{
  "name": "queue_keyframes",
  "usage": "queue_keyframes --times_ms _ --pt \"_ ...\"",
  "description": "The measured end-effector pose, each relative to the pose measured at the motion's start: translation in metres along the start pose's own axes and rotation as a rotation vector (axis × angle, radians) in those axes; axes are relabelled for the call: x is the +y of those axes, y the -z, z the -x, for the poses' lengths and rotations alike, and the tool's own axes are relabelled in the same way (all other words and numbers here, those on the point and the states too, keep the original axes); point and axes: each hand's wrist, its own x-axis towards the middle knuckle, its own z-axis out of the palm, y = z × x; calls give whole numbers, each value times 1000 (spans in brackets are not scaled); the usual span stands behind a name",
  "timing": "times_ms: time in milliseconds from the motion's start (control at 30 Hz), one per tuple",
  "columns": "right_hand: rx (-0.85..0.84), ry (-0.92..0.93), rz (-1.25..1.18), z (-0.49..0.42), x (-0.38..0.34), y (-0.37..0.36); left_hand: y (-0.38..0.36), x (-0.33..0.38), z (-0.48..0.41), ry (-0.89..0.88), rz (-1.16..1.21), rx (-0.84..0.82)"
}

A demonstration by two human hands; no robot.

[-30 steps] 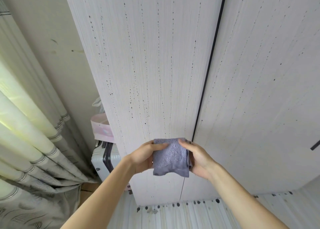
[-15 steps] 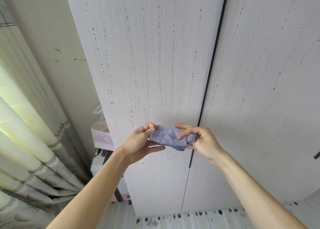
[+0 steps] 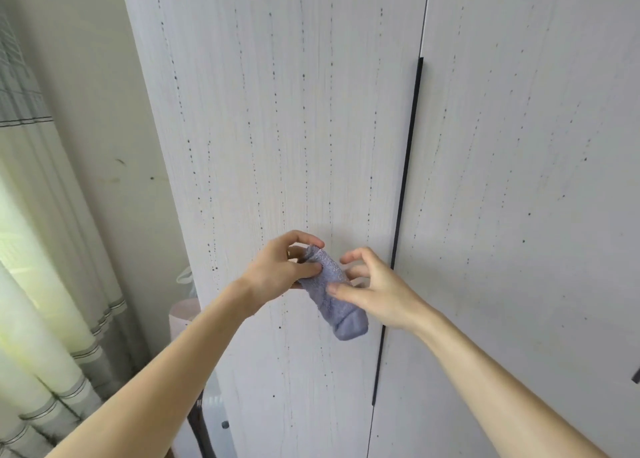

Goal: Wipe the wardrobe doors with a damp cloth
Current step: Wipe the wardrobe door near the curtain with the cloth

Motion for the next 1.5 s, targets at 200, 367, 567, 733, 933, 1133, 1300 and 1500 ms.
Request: queue_keyframes --times_ms 200,367,567,733,933,1133,1300,1500 --pt "221 233 -8 -18 -74 19 16 93 -1 -210 -90 116" --pt "327 369 -66 -41 -151 39 58 160 7 -386 -269 316" --pt "347 550 -137 -65 -236 55 129 208 11 -515 -880 843" --pt "496 729 102 -90 -297 57 186 239 4 -501 -1064 1012" --pt "717 843 423 -128 -362 52 235 245 -26 -511 -1178 972" --pt "984 883 524 -159 -409 41 267 245 -66 -603 -1324 809" --pt "1235 1021 586 -189 -454 38 290 228 -97 -900 -1389 944" --pt "1253 1036 716 -235 -491 39 302 228 -114 -1119 -1447 1079"
